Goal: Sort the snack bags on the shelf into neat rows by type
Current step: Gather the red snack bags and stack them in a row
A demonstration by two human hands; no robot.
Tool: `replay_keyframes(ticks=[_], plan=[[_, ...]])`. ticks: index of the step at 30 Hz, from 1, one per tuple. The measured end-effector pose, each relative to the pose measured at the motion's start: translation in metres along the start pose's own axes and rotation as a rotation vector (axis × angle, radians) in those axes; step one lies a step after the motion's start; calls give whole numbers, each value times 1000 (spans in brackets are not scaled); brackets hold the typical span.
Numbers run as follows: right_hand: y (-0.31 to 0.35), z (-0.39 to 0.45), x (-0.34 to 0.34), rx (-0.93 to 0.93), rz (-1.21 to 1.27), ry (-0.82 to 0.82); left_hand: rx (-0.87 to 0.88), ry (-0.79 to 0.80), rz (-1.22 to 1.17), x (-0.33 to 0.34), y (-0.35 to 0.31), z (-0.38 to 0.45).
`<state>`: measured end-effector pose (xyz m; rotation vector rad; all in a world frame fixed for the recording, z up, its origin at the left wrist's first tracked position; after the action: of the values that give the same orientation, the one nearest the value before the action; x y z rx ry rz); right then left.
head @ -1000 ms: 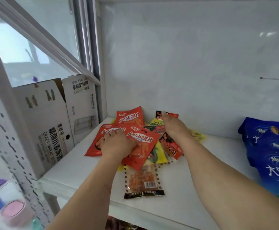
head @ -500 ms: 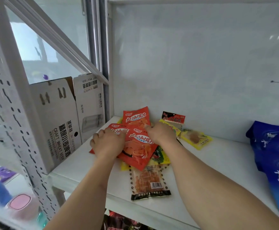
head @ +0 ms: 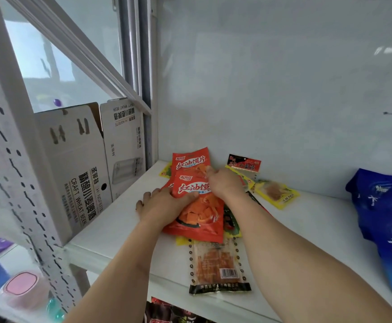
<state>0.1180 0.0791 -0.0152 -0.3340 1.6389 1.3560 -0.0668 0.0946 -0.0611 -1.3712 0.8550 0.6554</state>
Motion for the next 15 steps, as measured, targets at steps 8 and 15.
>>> replay_keyframes(ticks=[8, 15], plan=[[5, 23, -5, -55, 44, -51, 59, 40, -300, -2, 7, 14], [12, 46, 12, 12, 97, 46, 53, 48, -346, 2, 14, 19]])
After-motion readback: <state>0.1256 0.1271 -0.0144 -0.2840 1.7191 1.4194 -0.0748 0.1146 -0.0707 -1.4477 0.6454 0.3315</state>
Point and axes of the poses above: each hand's wrist, its own z-axis towards the middle knuckle, its own x-axis out of the palm, y = z × x, the point moved 6 cm from there along z, towards the middle knuckle, and after that the axes turned 1 degree about -y, right-handed, at the moved point
